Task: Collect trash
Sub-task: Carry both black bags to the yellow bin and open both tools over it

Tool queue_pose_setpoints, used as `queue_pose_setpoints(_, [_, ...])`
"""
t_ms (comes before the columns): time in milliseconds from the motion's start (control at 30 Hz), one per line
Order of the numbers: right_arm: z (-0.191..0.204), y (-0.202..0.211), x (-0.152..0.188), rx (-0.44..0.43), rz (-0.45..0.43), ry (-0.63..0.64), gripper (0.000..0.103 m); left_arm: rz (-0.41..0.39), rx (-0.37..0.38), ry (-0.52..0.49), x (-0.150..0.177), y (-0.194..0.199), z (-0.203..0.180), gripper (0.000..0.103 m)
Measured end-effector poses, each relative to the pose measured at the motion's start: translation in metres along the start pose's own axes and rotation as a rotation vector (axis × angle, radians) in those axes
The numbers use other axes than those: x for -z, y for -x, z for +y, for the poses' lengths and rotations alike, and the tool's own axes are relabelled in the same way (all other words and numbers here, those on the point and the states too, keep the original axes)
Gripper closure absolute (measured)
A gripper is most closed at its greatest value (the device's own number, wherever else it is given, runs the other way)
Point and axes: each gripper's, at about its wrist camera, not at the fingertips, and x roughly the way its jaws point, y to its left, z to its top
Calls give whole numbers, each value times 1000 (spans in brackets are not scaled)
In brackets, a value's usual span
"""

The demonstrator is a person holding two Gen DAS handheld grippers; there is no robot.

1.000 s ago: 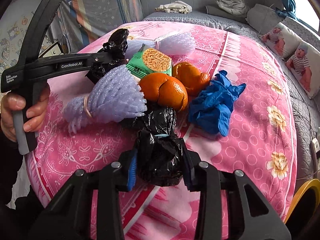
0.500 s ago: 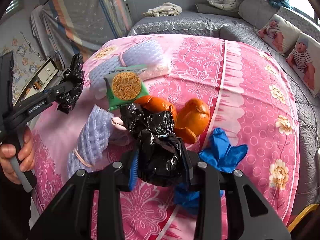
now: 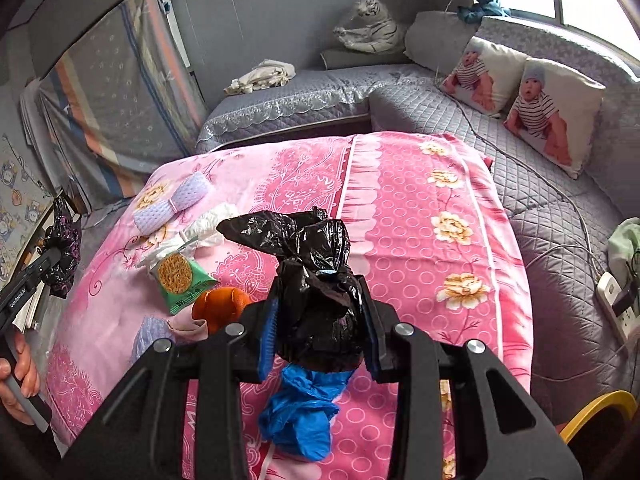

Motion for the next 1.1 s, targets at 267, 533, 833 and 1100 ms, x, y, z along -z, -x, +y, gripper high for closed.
queue_pose_setpoints(267, [-16,61,-1,20,-107,-12,71,-80,42,-25,-16,44,-23,81])
queue_pose_setpoints(533, [-22,120,2,42,-210,-5,71,-125,118,-59,-23,77,-61,81])
queue_pose_setpoints(833, [-45,181,18,100,-304,-16,70,-176,227,-104,-24,110,-117,81])
queue_pose_setpoints(1100, [-79,223,38,174,-351,-56,70,-186,350,-161,-15,130,-175,81])
